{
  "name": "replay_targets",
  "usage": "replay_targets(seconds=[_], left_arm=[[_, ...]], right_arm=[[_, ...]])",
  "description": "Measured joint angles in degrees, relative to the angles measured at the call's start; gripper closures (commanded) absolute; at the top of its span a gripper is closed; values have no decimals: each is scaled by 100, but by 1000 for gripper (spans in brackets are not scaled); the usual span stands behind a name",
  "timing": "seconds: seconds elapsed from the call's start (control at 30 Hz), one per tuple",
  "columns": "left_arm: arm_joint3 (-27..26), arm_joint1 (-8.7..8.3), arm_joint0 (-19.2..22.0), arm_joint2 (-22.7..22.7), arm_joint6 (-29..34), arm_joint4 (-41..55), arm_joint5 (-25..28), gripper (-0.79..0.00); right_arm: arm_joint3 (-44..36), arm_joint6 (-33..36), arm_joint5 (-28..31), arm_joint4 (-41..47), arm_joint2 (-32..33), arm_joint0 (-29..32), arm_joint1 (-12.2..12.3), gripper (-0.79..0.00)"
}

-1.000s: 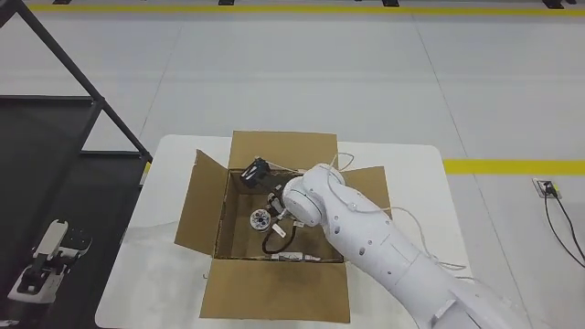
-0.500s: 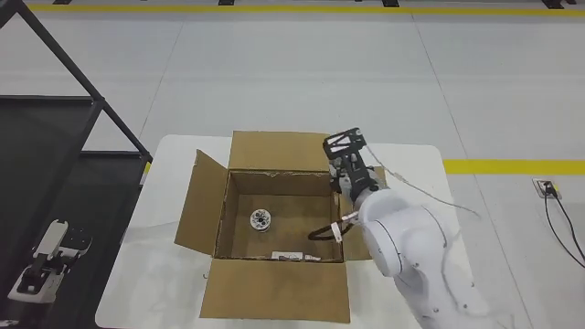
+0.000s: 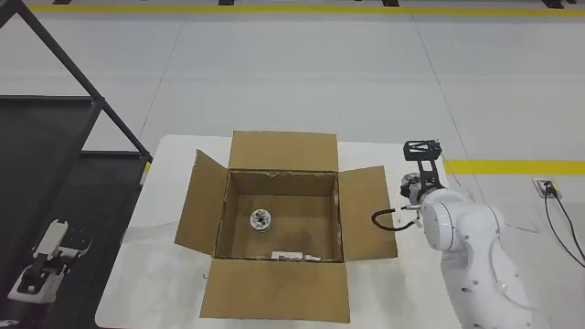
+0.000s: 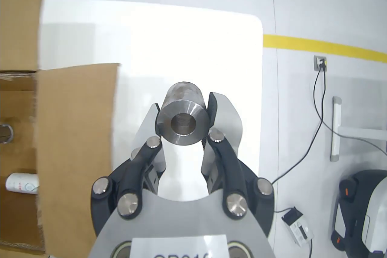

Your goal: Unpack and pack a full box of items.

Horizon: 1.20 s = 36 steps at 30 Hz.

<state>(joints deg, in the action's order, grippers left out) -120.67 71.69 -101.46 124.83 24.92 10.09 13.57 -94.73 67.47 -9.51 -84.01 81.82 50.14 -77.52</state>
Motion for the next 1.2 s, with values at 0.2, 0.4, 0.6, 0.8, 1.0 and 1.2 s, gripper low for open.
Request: replay_targets(seconds=[0.2,0.4,0.6,0.8,1.0,1.2], left_arm=[[0,0,0,0,0,0,0,-785],[0,0,0,0,0,0,0,-785],[0,0,0,0,0,0,0,-785],[0,0,0,0,0,0,0,-785],[0,0,0,0,0,0,0,-785],[0,0,0,0,0,0,0,-785]], right_arm=[[1193,-14,270,135,296,-266,48,0],[2045,-103,467,82,236,-501,63,0],[2564,-178,623,9,23,-705,47,0],[2979,-215,571,-100,-150,-880,24,0],[3218,-310,525,-79,-217,-969,10,-379],[3325,-345,571,-7,-226,-1024,11,-727]])
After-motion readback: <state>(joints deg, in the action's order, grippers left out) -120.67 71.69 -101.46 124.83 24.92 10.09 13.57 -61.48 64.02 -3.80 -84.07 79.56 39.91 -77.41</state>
